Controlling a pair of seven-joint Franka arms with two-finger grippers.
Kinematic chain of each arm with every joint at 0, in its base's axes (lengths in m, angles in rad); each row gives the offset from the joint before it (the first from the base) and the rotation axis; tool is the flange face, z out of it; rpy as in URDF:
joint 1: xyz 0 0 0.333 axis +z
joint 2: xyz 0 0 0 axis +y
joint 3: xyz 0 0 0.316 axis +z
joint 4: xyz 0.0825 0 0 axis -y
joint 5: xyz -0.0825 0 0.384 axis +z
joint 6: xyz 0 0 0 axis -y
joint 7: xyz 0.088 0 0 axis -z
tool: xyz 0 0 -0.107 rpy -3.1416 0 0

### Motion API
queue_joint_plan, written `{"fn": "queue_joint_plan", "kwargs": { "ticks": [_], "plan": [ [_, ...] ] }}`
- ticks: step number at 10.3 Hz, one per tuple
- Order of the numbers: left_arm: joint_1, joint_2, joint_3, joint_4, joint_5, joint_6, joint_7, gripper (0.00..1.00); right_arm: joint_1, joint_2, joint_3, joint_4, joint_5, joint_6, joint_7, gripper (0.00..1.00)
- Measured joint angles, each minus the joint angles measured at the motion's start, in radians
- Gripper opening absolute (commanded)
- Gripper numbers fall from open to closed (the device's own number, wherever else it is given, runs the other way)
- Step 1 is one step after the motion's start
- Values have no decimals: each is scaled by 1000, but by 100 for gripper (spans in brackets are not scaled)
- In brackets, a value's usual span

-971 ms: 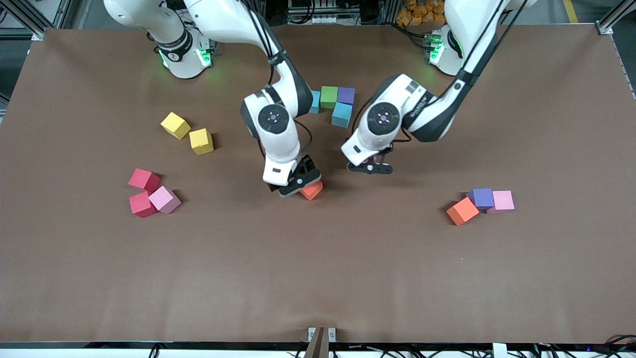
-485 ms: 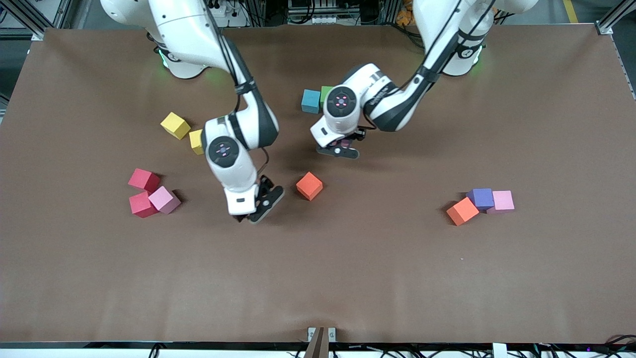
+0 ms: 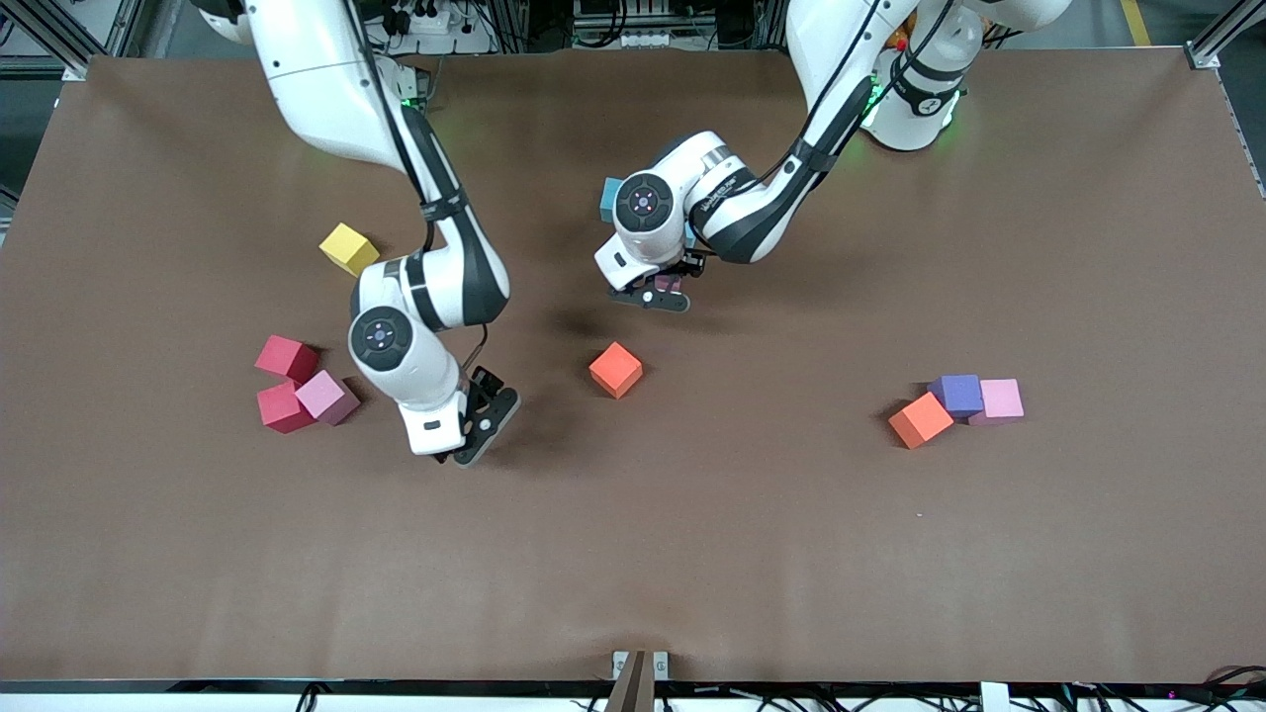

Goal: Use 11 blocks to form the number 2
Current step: 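Grasp a pink cube with the right gripper while the left gripper lowers pink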

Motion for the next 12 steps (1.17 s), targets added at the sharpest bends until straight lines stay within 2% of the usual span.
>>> {"fn": "queue_joint_plan", "kwargs": {
  "ticks": [4, 6, 8, 9, 12],
  "plan": [
    [-2, 3, 5, -6, 0, -9, -85, 0, -85, 0, 8, 1, 3, -29, -133, 100],
    [-1, 2, 5, -12, 3, -10, -125, 0, -126, -7, 6, 6, 69, -124, -144, 100],
    [-2, 2, 3, -21, 13, -11, -150, 0, -192, -42, 1, 6, 91, -217, -144, 100],
    [-4, 2, 2, -31, 35, -11, -157, 0, -217, -71, -17, -3, 91, -243, -144, 100],
    [-9, 3, -2, -52, 57, -11, -159, 0, -222, -141, -138, -52, 80, -306, -150, 100]
  ]
}}
